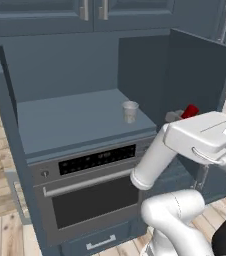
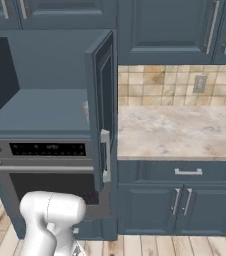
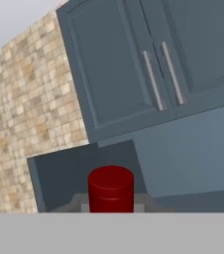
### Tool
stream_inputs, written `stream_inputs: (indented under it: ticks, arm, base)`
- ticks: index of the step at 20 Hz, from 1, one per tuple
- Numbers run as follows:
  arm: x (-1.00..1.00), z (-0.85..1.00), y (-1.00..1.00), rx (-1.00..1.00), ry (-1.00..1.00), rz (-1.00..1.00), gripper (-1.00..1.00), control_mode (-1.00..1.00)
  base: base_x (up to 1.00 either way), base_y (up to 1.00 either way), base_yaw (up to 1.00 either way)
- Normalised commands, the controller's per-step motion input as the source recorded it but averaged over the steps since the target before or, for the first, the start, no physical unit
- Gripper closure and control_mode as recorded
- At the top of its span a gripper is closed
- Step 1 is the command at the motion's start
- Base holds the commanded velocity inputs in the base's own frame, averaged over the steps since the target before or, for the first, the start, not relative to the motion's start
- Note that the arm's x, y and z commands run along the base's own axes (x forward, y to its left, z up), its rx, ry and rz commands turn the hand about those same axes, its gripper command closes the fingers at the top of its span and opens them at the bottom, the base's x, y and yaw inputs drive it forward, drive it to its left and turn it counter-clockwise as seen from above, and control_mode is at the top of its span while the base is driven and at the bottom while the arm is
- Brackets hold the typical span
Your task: There is a bowl on the dining counter. Grab a lemon wedge from the fridge and place it in the bowl. Then get the liquor bottle and glass cup from the cabinet and place them next to the bowl.
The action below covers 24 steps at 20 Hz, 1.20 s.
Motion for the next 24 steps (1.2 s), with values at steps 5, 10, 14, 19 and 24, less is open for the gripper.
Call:
stream_inputs:
  ticks: [5,10,14,19,24]
  arm:
    - [0.00,0.00,0.00,0.00,0.00,0.00,1.00,1.00]
    - [0.00,0.00,0.00,0.00,0.00,0.00,1.00,1.00]
    - [0.00,0.00,0.00,0.00,0.00,0.00,1.00,1.00]
    - [0.00,0.00,0.00,0.00,0.00,0.00,1.00,1.00]
    - [0.00,0.00,0.00,0.00,0.00,0.00,1.00,1.00]
  base:
    - [-0.68,0.00,-0.20]
    - [-0.70,0.00,-0.31]
    - [-0.82,0.17,-0.33]
    - [-0.82,0.38,-0.35]
    - [-0.76,0.52,-0.40]
